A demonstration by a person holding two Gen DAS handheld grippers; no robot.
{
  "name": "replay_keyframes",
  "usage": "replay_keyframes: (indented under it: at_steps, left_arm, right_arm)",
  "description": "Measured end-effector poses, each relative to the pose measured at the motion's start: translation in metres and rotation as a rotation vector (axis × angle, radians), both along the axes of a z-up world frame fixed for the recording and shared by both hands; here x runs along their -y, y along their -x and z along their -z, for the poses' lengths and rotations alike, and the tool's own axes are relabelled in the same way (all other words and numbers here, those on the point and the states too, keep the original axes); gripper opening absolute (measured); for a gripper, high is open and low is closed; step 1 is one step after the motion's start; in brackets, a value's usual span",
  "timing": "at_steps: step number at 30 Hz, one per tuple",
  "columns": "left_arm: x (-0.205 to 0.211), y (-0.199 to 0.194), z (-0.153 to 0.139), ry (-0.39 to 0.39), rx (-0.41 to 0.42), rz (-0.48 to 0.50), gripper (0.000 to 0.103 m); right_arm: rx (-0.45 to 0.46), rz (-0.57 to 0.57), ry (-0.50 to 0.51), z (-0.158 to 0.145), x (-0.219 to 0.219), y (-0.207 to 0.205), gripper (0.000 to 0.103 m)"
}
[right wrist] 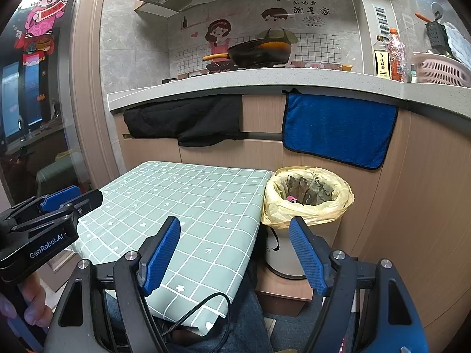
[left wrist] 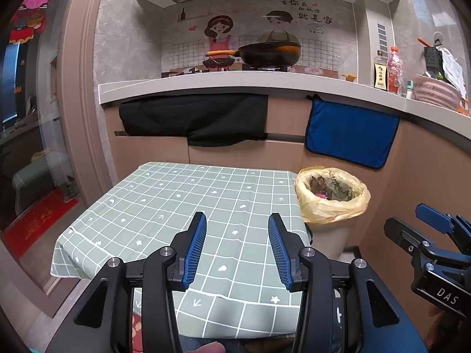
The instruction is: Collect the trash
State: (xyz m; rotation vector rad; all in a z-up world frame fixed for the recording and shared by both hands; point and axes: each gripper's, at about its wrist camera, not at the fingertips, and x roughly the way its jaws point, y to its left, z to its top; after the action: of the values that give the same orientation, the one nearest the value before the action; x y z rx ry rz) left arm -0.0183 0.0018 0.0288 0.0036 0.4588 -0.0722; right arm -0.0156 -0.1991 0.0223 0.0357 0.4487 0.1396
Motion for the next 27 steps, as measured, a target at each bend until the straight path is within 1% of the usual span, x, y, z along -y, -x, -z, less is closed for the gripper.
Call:
replay_keyframes:
  at_steps: [23, 27]
  left_arm:
    - [0.0006, 0.0011, 0.0019, 0.002, -0.009, 0.020, 0.045]
    - [-0.0007, -0.0010, 0.0037, 0.004, -0.019, 0.044, 0.045]
  right_arm:
    - [-0.003, 0.010, -0.004, -0.0005, 0.0007, 0.0039, 0.074]
    - [-0.002, 0.012, -0.001, -0.0005, 0.0014, 0.0036, 0.074]
